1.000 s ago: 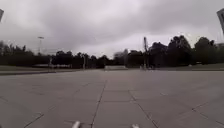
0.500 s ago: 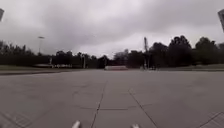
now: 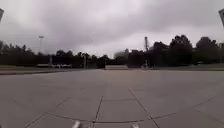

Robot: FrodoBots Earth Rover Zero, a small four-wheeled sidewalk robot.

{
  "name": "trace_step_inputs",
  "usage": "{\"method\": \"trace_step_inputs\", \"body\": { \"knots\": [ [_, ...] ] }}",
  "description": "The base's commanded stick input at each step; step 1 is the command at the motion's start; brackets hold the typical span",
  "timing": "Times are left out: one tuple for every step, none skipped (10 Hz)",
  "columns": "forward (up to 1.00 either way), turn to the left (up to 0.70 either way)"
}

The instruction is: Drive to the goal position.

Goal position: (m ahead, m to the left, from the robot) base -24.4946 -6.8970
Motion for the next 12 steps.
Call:
{"method": "trace_step_inputs", "body": {
  "knots": [
    [0.7,0.0],
    [0.7,0.0],
    [0.7,0.0],
    [0.7,0.0],
    [0.7,0.0],
    [0.7,0.0],
    [0.7,-0.21],
    [0.7,-0.29],
    [0.7,-0.31],
    [0.7,-0.31],
    [0.7,-0.31],
    [0.7,-0.31]
  ]
}}
